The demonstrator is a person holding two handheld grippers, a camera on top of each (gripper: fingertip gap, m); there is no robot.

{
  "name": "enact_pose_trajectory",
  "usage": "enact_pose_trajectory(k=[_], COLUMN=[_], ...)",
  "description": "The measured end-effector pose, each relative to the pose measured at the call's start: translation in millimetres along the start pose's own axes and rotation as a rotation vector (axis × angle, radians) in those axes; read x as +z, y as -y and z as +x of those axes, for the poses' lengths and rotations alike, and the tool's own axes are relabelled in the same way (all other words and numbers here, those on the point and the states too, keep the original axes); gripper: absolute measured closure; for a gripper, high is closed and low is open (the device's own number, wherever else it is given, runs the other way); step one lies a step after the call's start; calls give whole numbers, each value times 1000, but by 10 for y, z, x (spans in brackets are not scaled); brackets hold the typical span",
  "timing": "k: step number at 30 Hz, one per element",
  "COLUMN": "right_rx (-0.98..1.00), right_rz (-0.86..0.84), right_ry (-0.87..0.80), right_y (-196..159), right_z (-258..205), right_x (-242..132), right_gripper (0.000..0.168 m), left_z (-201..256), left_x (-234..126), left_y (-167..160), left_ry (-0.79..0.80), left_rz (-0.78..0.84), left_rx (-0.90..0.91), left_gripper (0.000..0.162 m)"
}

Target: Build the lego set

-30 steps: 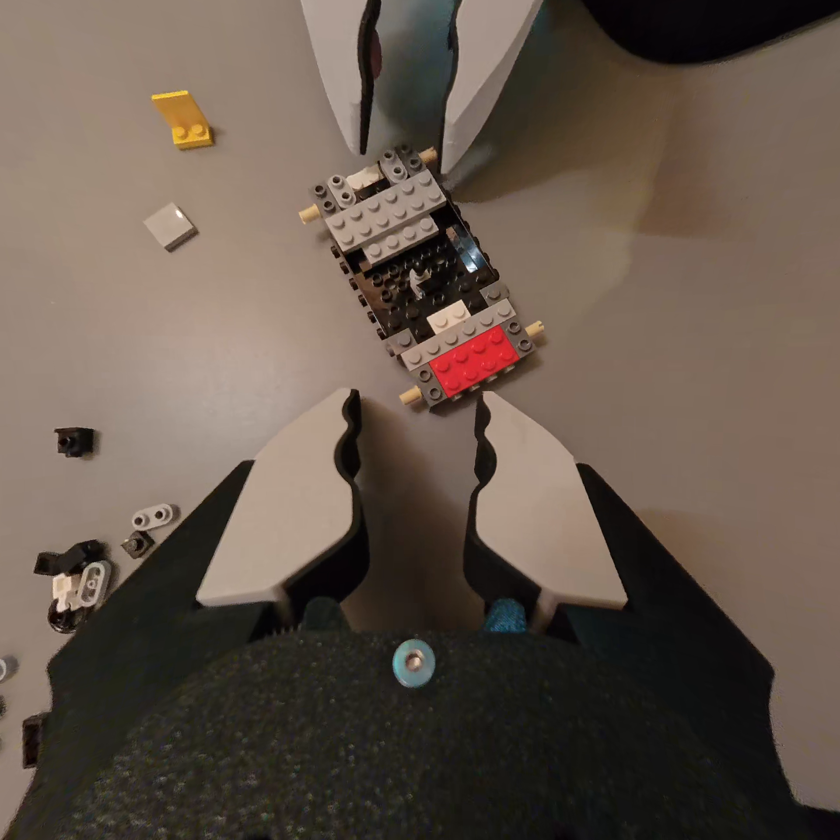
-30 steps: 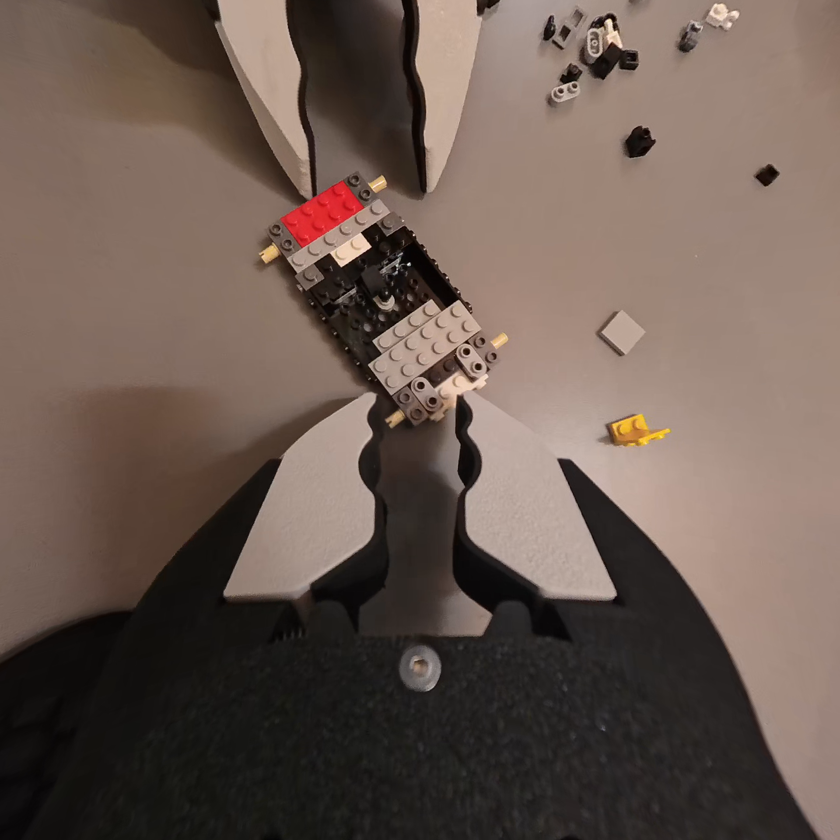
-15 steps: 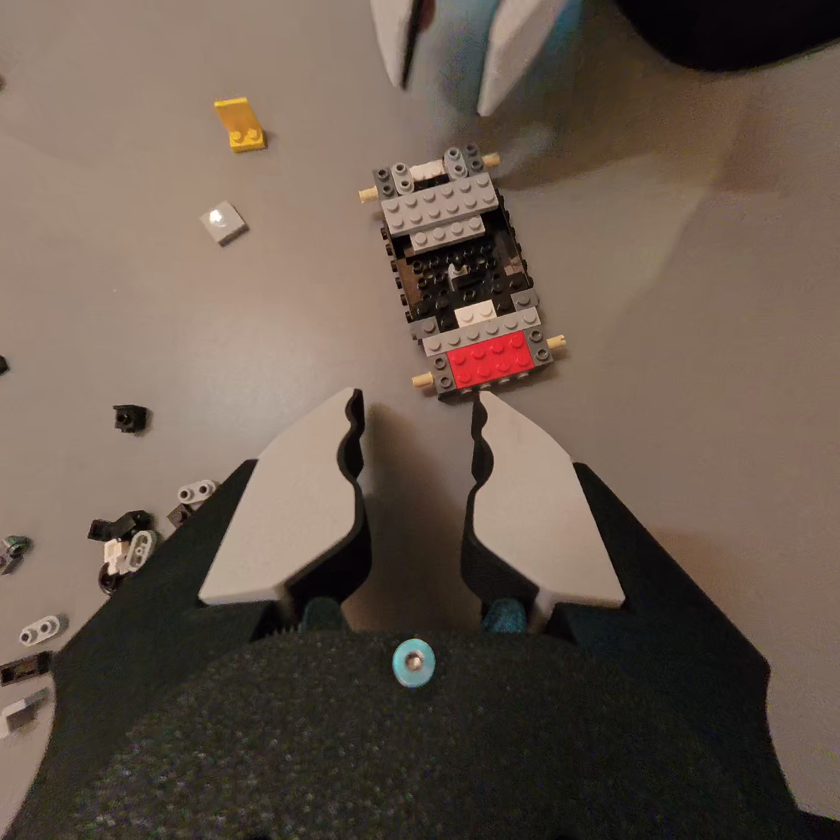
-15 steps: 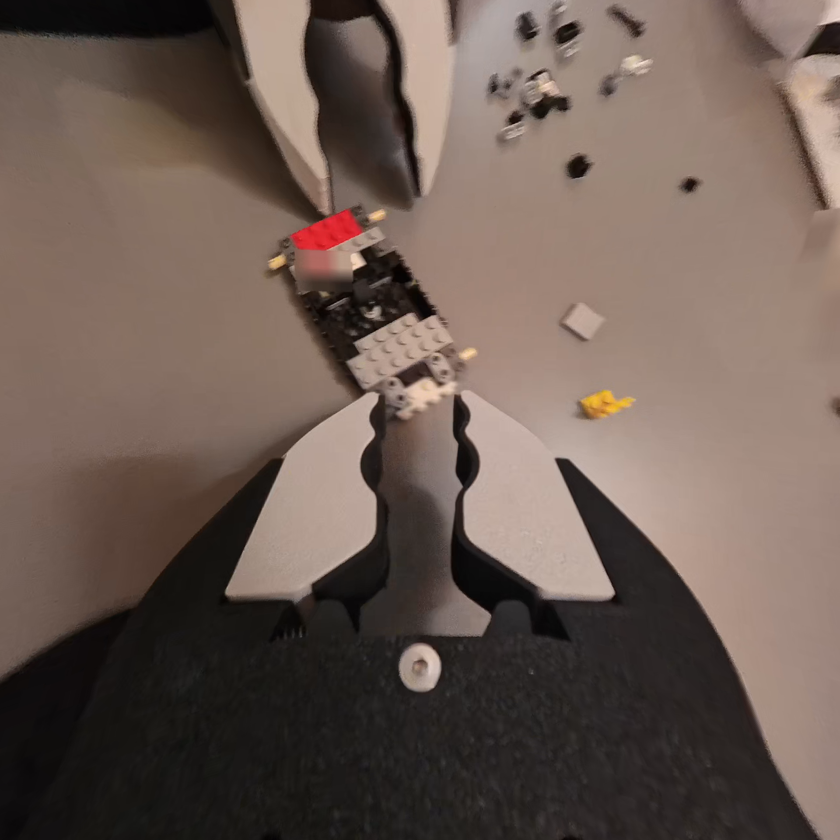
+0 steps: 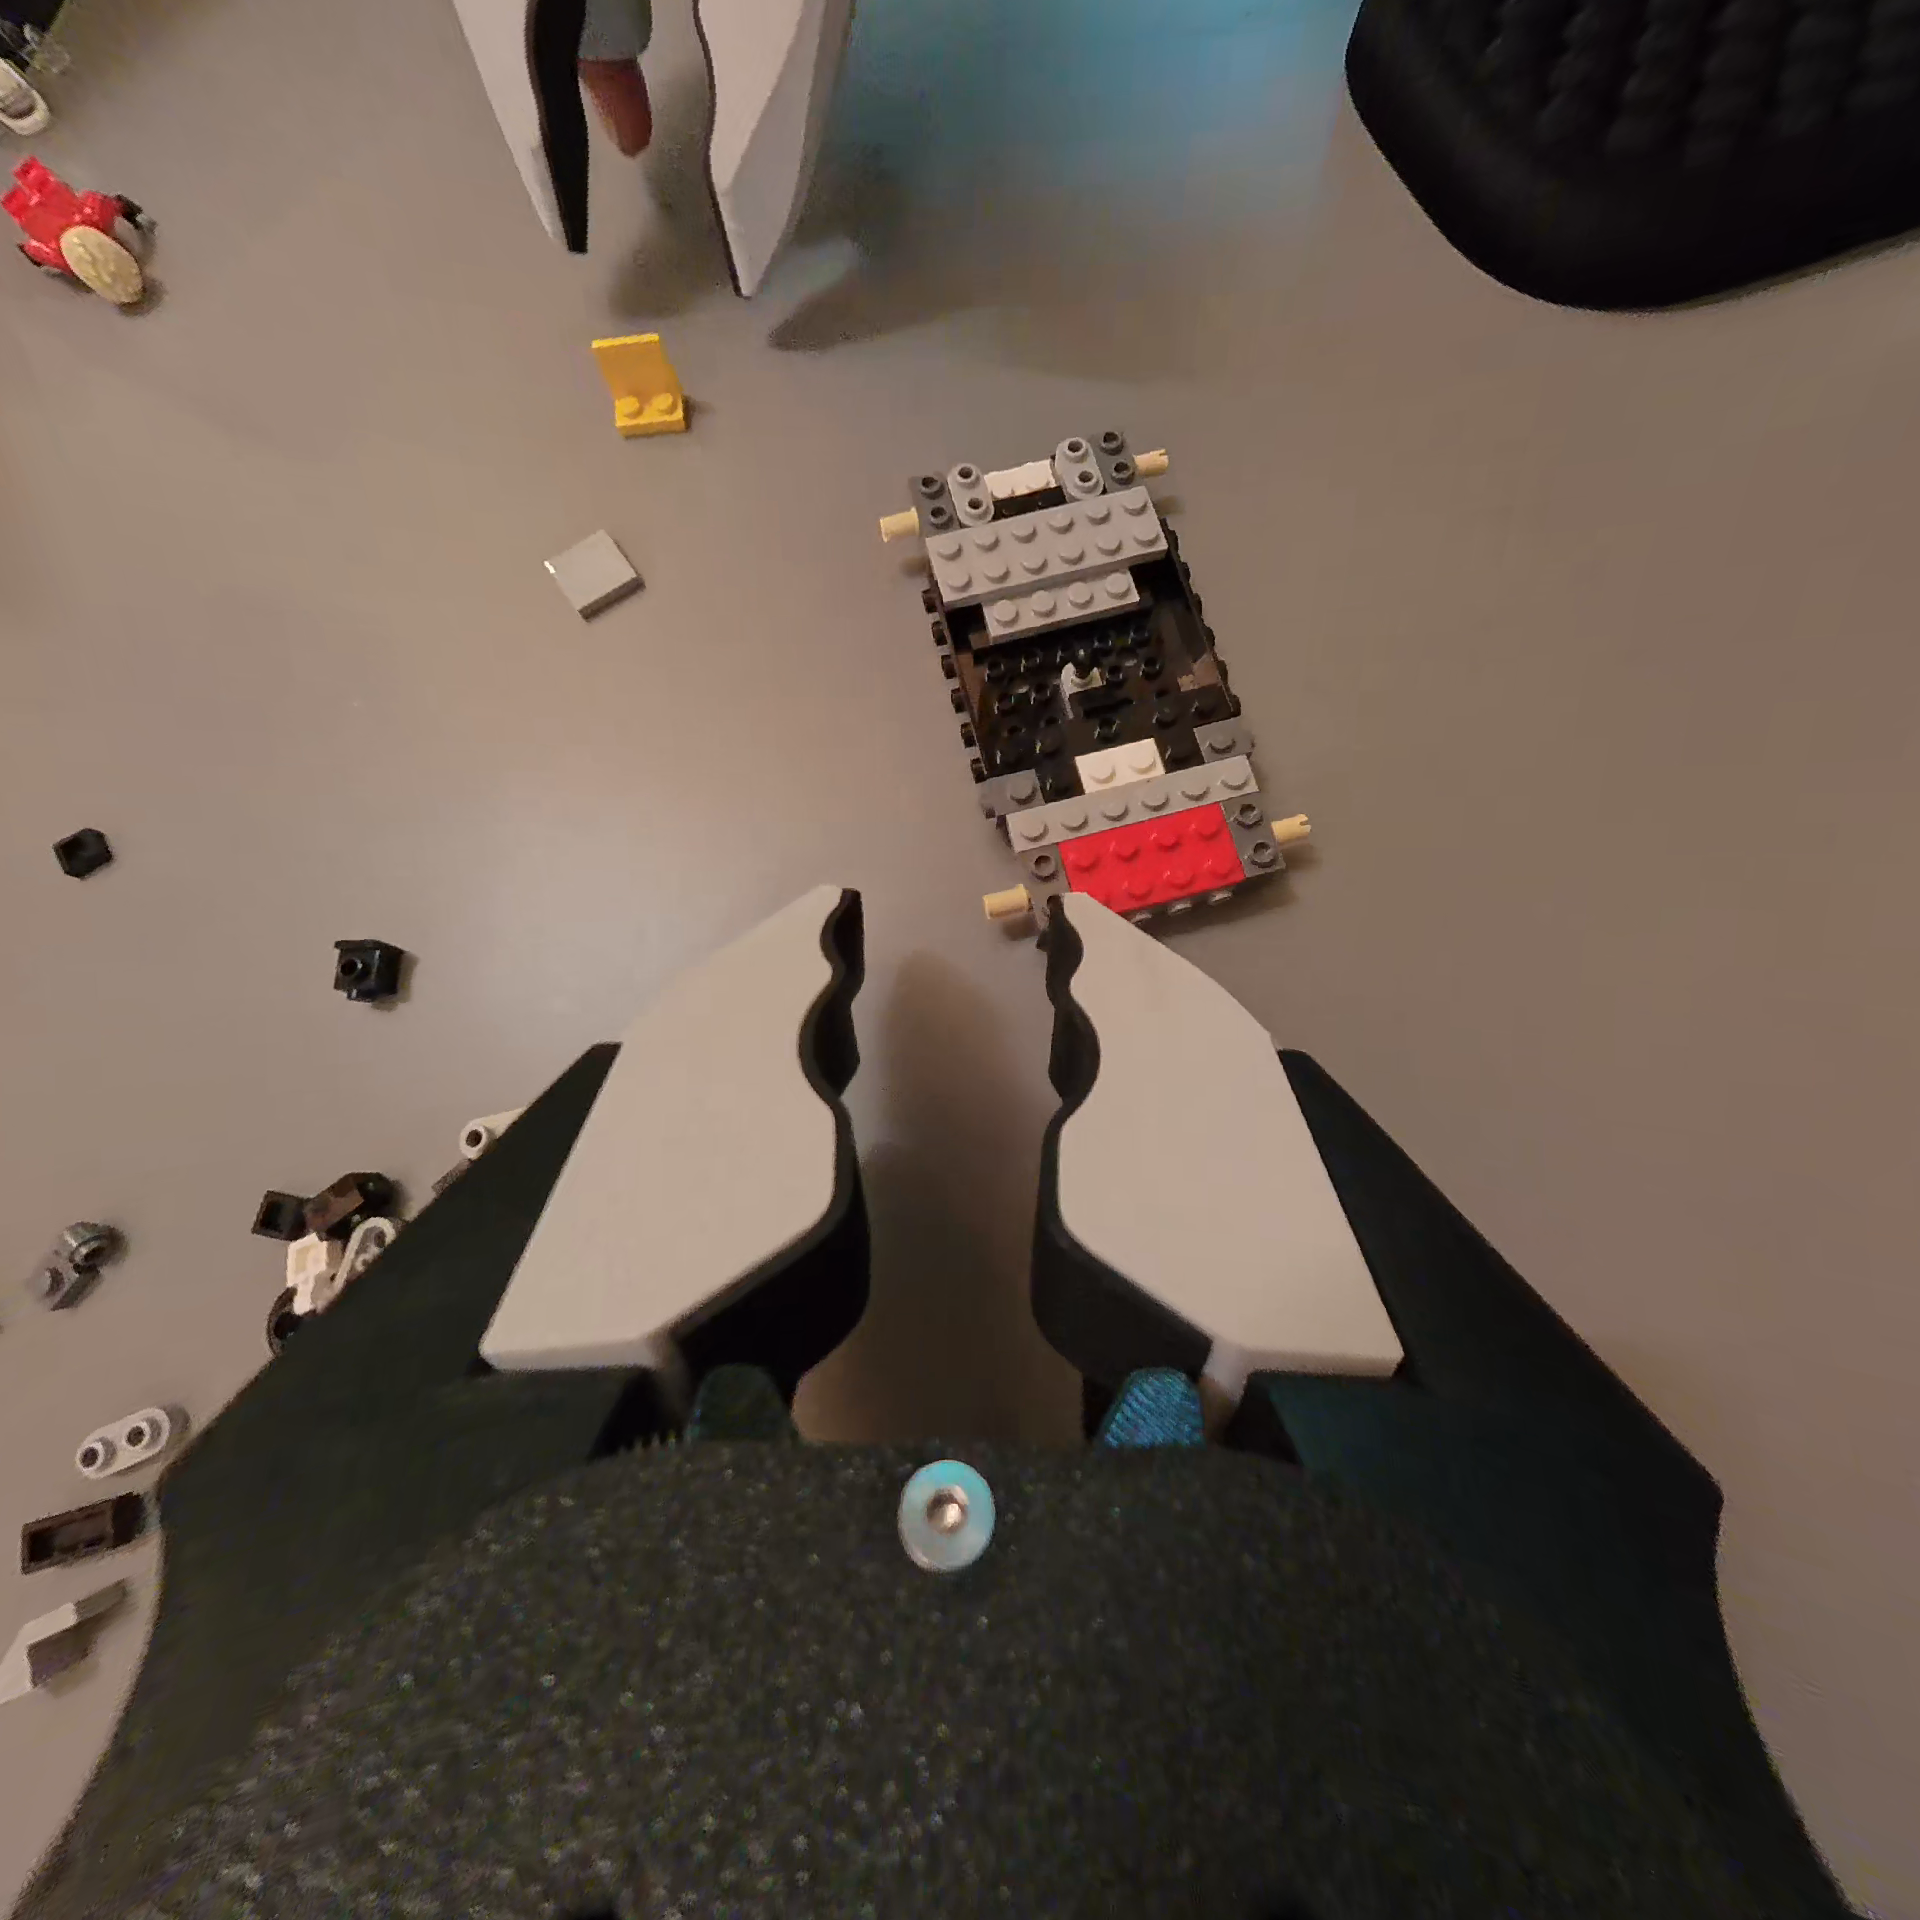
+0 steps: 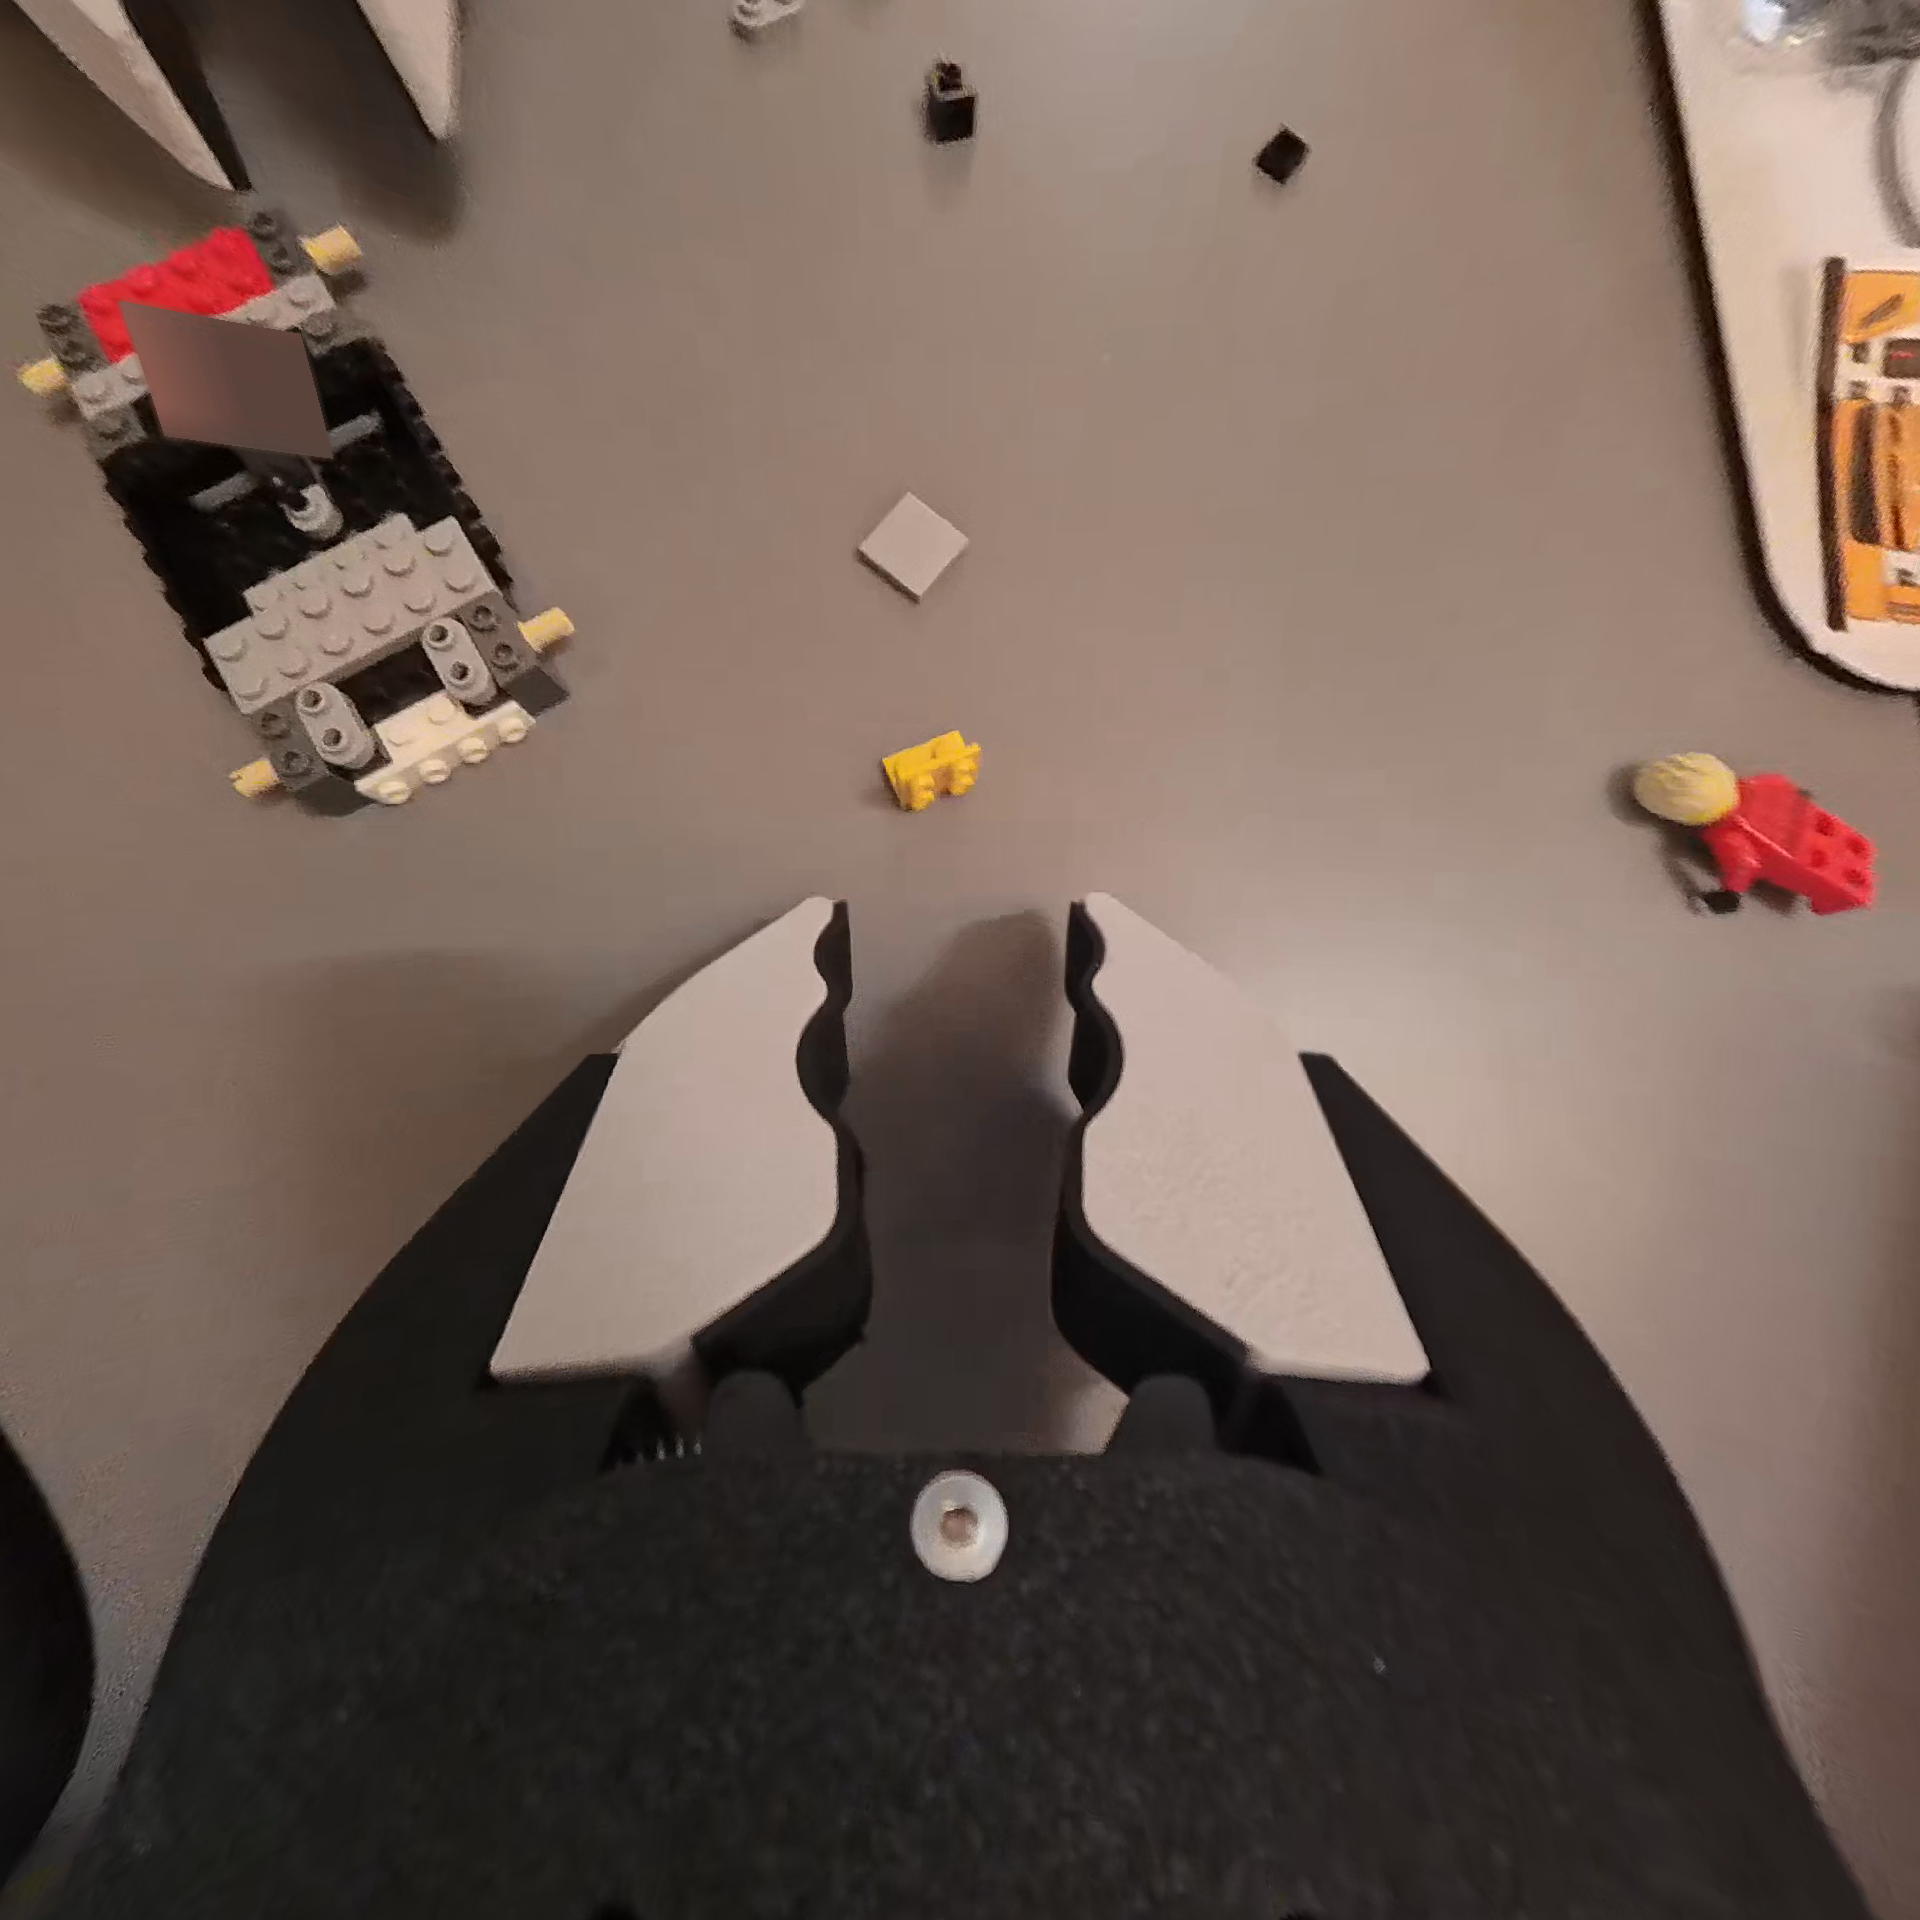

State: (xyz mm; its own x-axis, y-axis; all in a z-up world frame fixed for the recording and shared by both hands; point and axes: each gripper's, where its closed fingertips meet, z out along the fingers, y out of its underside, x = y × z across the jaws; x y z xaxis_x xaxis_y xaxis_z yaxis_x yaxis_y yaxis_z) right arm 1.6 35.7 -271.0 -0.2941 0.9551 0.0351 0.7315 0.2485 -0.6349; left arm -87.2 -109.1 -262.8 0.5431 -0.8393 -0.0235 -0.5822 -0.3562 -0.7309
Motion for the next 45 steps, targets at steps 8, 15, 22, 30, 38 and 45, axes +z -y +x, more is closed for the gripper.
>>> enact_pose_trajectory(k=[8, 15, 22, 30, 38, 45], right_rx=[-89, -170, -275, -328, -323, -311], right_rz=[14, -41, 23, -61, -68, -51], right_ry=[97, 174, 251, 275, 276, 274], right_y=[156, 216, 484, 384, 380, 394], right_z=[-19, -153, -743, -1029, -1024, -1013], right_x=[195, 252, 31, 100, 142, 169], right_gripper=[140, 152, 153, 153, 152, 152], left_z=[57, 95, 233, 345, 281, 212], left_x=[15, 29, 114, 363, 344, 302], left_y=[32, 118, 333, 248, 157, 111], left_ry=[-58, -57, -32, 16, 43, 57], left_rz=[35, 63, 83, -39, -78, -87], left_rx=[-26, -12, -27, 28, 70, 64], left_gripper=[130, 120, 101, 95, 102, 106])
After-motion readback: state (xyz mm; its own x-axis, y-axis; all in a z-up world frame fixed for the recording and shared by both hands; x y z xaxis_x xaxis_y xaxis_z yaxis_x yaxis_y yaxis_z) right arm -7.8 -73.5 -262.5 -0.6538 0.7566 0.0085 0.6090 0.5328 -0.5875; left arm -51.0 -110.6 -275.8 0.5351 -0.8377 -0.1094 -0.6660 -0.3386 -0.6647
